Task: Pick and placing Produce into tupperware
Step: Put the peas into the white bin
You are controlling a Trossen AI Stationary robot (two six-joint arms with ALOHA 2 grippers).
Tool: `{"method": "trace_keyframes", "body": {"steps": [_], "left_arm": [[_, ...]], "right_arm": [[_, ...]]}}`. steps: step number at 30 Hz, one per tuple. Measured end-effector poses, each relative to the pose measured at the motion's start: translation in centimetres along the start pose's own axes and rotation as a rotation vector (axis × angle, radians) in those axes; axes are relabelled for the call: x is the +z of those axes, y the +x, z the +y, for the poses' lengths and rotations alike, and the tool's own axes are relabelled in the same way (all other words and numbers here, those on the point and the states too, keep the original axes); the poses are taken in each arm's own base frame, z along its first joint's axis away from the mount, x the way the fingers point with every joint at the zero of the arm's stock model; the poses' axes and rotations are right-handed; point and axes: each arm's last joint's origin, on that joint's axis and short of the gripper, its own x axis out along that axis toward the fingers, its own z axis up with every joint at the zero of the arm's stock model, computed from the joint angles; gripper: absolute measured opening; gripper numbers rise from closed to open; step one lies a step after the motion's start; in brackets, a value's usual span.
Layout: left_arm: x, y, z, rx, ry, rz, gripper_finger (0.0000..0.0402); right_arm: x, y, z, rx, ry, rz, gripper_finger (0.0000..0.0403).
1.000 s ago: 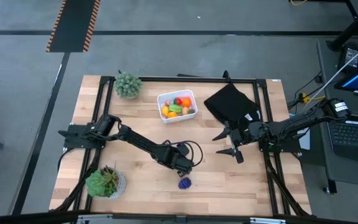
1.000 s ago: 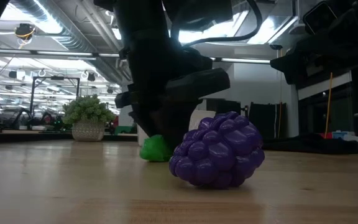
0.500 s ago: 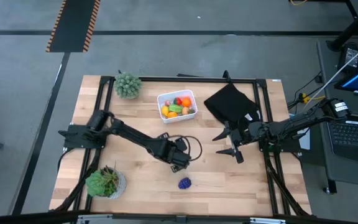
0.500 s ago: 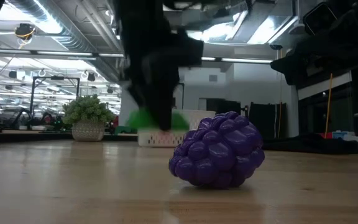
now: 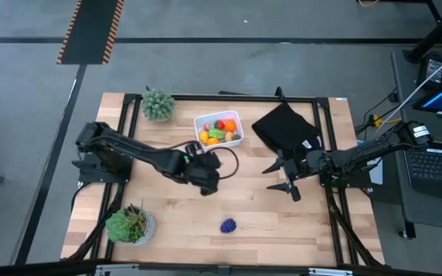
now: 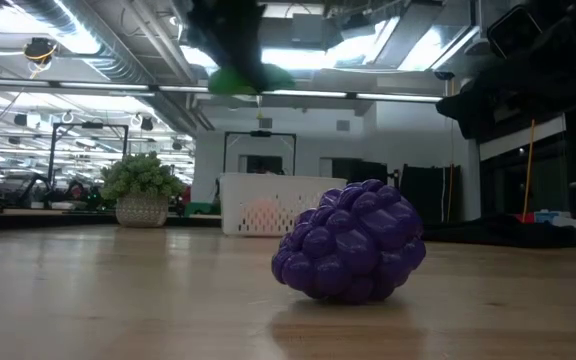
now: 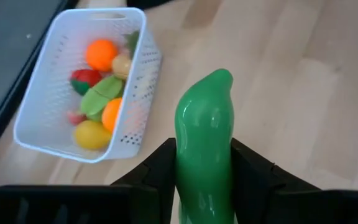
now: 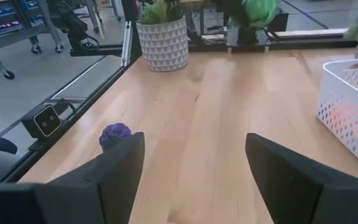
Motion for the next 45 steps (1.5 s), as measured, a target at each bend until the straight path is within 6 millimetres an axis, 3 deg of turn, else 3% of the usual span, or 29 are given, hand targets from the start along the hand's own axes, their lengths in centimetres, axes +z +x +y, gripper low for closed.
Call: {"method": "trace_keyframes", "body": {"steps": [6,15,20,24,32,45], "left_arm": [[-2.5,-0.5,1.7,-0.047,-0.065,-0.112,0.0109],[-7.2,2.3,2.7,-0.343,-0.067,-0.376,0.0109],[-8.7,3.8,4.1,-0.425,-0.057,-0.504,0.0109],[-8.9,4.7,5.3,-0.508,-0.018,-0.616,0.0109],[-8.7,6.3,8.2,-0.567,-0.006,-0.682,0.0109],[-8.0,7.7,11.4,-0.392,-0.135,-0.683,0.011]], "right_arm": [[-0.2,0.0,0.4,0.019,0.011,0.019,0.0281],[-0.1,0.0,0.5,0.029,-0.005,0.011,0.0281],[0.3,0.0,0.6,0.032,-0.035,-0.039,0.0281],[0.5,0.0,0.6,0.018,-0.046,-0.06,0.0281],[0.6,0.0,0.3,-0.07,-0.038,-0.068,0.0281],[0.6,-0.1,-0.1,-0.196,-0.039,-0.08,0.0281]]}}
